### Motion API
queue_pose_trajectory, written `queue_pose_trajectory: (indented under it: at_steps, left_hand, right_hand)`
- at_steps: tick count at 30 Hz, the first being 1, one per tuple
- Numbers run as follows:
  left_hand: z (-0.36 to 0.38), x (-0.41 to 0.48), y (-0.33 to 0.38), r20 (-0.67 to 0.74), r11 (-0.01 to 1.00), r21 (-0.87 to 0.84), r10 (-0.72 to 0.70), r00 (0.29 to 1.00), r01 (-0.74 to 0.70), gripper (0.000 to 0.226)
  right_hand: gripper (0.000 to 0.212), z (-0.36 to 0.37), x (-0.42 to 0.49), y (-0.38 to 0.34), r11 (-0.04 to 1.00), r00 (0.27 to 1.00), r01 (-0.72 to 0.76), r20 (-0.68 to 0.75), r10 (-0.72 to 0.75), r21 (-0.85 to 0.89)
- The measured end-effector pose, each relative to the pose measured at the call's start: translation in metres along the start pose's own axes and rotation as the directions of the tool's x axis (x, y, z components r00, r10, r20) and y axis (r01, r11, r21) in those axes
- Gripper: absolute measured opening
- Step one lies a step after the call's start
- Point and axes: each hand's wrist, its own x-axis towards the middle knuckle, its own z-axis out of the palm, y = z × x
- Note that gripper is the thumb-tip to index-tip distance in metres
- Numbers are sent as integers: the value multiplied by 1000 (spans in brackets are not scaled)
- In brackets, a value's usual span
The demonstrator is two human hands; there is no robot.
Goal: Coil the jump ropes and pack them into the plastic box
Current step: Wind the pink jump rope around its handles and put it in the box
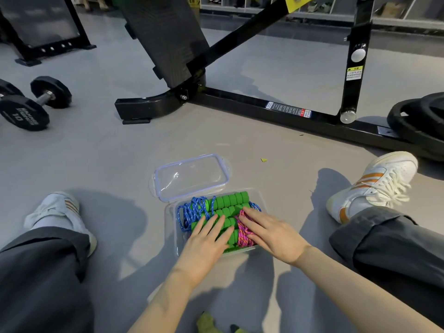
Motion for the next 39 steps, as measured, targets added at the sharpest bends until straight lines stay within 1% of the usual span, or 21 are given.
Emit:
queue_pose_trajectory:
  at_steps: [4, 6, 8, 9, 11, 13, 14, 16, 17, 18, 20, 22, 23, 24, 25, 27, 29, 32, 34, 37, 39]
  left_hand:
    - [-5, 2, 1, 104, 993, -96, -61, 993, 71, 54]
    - [-4, 1, -1, 94, 987, -132, -76, 993, 88, 51]
    - [-5, 2, -3, 80, 977, -192, -80, 994, 94, 35]
    - [-8, 2, -1, 97, 971, -210, -95, 991, 114, 35]
    - [-16, 4, 2, 226, 934, -287, -147, 963, 210, 61]
    - [-19, 2, 6, 296, 964, -172, -146, 944, 203, 83]
    - [-17, 0, 9, 310, 976, -124, -135, 941, 181, 84]
    - [-9, -4, 12, 313, 987, -67, -120, 942, 148, 72]
    - [-7, -4, 13, 346, 985, -58, -130, 929, 159, 66]
    - [-3, -3, 13, 345, 987, -62, -121, 931, 151, 61]
    - [5, -1, 11, 253, 993, -35, -101, 962, 113, 51]
    - [9, -2, 11, 213, 992, -13, -117, 970, 122, 64]
    - [9, -2, 11, 206, 992, -9, -125, 971, 130, 65]
    - [10, -5, 12, 172, 990, -10, -136, 976, 140, 59]
    - [9, -6, 13, 167, 986, -11, -160, 973, 164, 55]
    - [7, -7, 16, 194, 977, -17, -206, 959, 213, 59]
    - [4, -8, 19, 209, 974, 5, -221, 953, 225, 60]
    - [3, -9, 22, 224, 971, 2, -233, 946, 238, 59]
    - [5, -10, 21, 202, 973, 13, -227, 953, 229, 60]
    - [14, -11, 17, 174, 982, 27, -188, 967, 186, 60]
    - [16, -9, 13, 188, 985, 2, -170, 967, 173, 60]
  right_hand:
    - [47, 10, -2, -2, 1000, 1000, 2, -10, -2, 14]
    - [46, 13, -4, -2, 1000, 1000, 11, -1, -11, 12]
    - [46, 15, -5, -1, 1000, 1000, 20, 21, -20, 13]
    - [46, 16, -5, 0, 1000, 999, 22, 36, -23, 16]
    - [48, 17, -7, 3, 999, 997, 31, 75, -31, 10]
    - [53, 17, -8, 9, 997, 993, 60, 109, -54, -49]
    - [57, 16, -8, 12, 993, 989, 79, 135, -66, -91]
    - [72, 13, -10, 13, 982, 977, 103, 199, -71, -159]
    - [78, 12, -10, 13, 975, 973, 112, 221, -68, -192]
    - [83, 12, -9, 12, 968, 970, 116, 235, -62, -223]
    - [86, 12, -6, 12, 958, 965, 106, 260, -34, -268]
    - [86, 10, -1, 11, 952, 960, 90, 280, -6, -291]
    - [85, 8, 0, 10, 954, 957, 97, 289, -12, -283]
    - [83, 7, 0, 8, 962, 956, 108, 292, -31, -251]
    - [82, 7, -1, 7, 975, 959, 102, 281, -44, -195]
    - [79, 5, 1, 5, 996, 973, 57, 227, -39, -76]
    - [78, 6, 4, 3, 1000, 983, 20, 182, -16, -22]
    - [83, 10, 8, -4, 997, 983, 36, 184, -24, -64]
    - [86, 15, 8, -8, 998, 986, 34, 166, -25, -51]
    - [85, 25, 9, -5, 994, 989, 60, 139, -47, -90]
    - [82, 30, 10, -1, 990, 990, 84, 123, -70, -111]
